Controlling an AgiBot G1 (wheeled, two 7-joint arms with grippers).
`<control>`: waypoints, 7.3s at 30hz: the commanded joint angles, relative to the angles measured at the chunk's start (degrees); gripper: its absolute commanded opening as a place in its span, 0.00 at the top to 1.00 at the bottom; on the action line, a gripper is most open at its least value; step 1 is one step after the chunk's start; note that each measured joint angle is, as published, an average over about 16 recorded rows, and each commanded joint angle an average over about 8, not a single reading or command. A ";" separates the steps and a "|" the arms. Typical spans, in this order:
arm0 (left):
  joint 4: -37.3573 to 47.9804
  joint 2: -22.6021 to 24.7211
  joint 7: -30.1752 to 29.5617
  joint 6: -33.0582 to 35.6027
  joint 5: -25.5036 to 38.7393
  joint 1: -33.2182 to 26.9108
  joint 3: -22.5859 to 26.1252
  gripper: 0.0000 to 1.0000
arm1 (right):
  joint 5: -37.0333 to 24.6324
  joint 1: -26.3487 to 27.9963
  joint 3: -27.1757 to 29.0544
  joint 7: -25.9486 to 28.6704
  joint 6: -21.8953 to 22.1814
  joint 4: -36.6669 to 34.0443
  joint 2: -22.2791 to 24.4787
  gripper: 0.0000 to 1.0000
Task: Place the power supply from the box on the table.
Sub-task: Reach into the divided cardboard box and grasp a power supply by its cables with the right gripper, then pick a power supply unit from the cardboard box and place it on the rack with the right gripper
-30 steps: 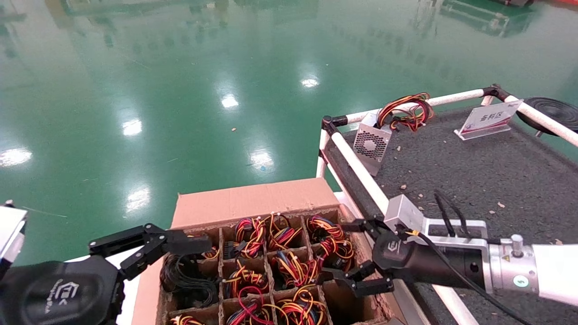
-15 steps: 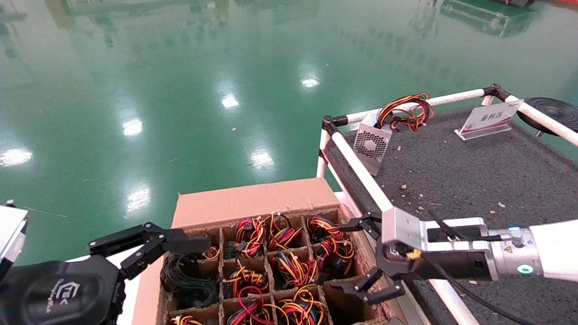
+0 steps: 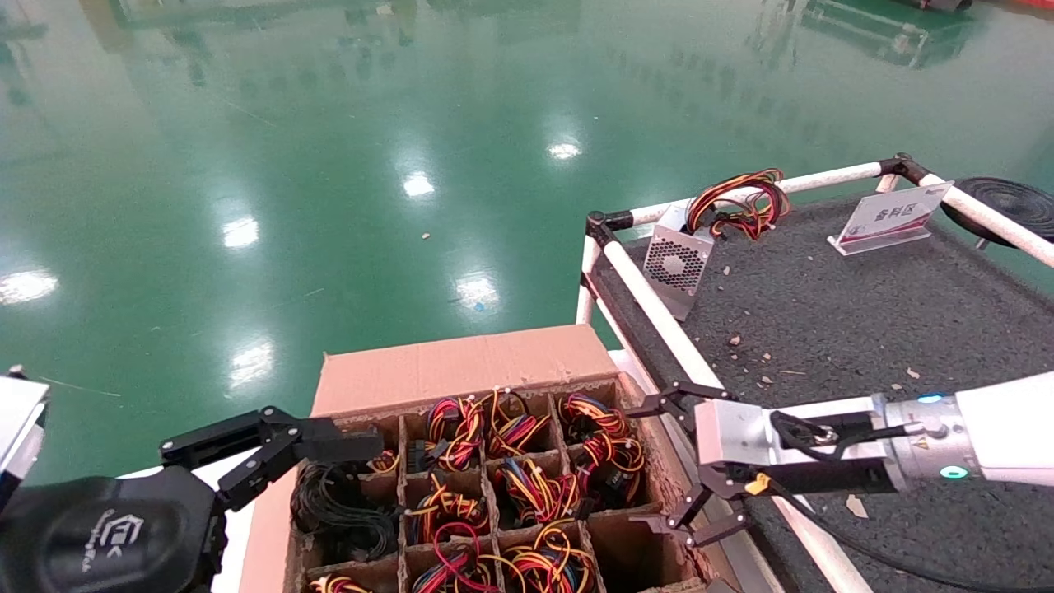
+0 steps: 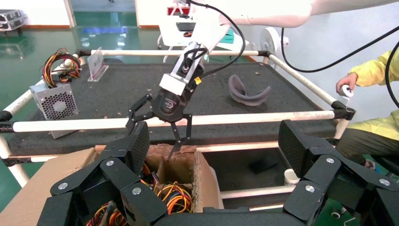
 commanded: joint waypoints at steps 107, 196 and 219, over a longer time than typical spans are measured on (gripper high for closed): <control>0.00 -0.02 0.03 -0.02 -0.03 -0.01 0.05 0.00 | 16.02 21.28 10.59 18.84 -0.59 -13.07 11.54 1.00; 0.00 -0.03 0.05 -0.04 -0.06 -0.02 0.09 0.00 | 17.18 12.94 11.39 15.83 22.59 -14.33 1.68 1.00; 0.02 -0.04 0.06 -0.06 -0.07 -0.01 0.09 0.00 | 16.82 11.48 11.05 14.02 24.73 -14.22 0.97 0.00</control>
